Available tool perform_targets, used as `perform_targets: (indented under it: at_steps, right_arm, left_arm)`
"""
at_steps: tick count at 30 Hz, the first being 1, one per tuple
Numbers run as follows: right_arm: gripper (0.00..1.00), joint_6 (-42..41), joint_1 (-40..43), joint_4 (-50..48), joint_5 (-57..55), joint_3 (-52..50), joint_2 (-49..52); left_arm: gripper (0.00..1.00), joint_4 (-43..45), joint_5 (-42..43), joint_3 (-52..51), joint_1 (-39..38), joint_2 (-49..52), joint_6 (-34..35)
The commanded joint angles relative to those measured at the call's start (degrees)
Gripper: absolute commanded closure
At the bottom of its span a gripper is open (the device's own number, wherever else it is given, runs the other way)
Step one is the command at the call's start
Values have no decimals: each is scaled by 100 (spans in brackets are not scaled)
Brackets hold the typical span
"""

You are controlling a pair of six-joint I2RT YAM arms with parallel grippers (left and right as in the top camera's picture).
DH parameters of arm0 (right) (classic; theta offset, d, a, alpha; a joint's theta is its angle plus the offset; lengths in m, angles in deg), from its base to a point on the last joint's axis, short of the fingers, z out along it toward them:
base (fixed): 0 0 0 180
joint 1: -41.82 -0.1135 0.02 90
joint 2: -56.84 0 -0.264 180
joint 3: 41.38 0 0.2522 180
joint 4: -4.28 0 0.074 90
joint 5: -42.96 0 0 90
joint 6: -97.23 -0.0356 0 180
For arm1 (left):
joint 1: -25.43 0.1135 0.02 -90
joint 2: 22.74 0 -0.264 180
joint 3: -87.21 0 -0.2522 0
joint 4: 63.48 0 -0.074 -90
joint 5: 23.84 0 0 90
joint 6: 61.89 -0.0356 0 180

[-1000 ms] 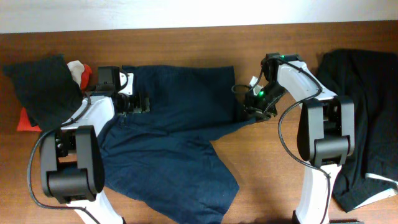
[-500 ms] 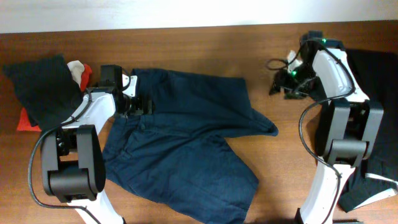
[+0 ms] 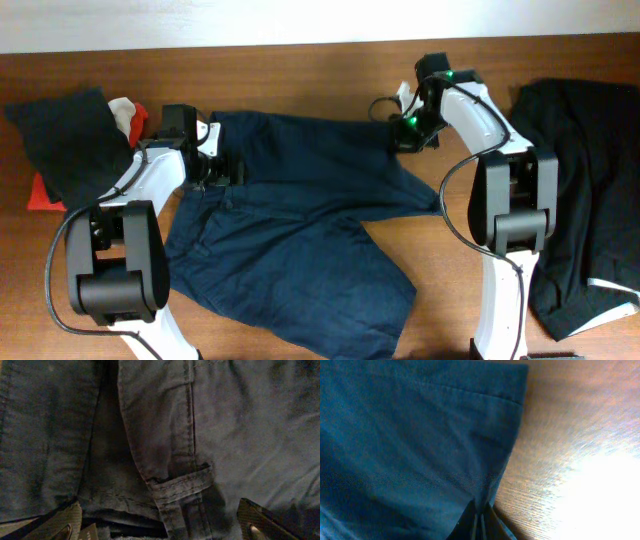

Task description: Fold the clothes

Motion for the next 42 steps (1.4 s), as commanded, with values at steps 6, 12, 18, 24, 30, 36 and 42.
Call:
perform_targets:
  at_steps: [6,12,18,24,30,36,42]
  right_arm:
    - [44,1239,-844,1727,-868,2079,-535]
    - [38,96,-234,1237,-1464,1480,-514]
    - [46,-17,-210,1202,-664,-553,-514]
    - [43,-61,-120,120,-973,-1834,-514]
    - [42,-85,962,-1615,-1163,-1432,-514]
    - [45,-26,1137,780,-1165,645,-553]
    - [50,-542,1252,3357,-1187,756,-656]
  left_arm:
    - [1,-260,-125,-260,70,310,70]
    - [1,-258,-81,-260,70,310,70]
    - [1,-238,-81,-260,70,310,70]
    - [1,-26,-79,-260,68,310,70]
    - [1,1690,223,-260,-319,310,1069]
    - [6,1384,374,367,-444,70,1305]
    - [10,-1143,461,407,-254,-334,431]
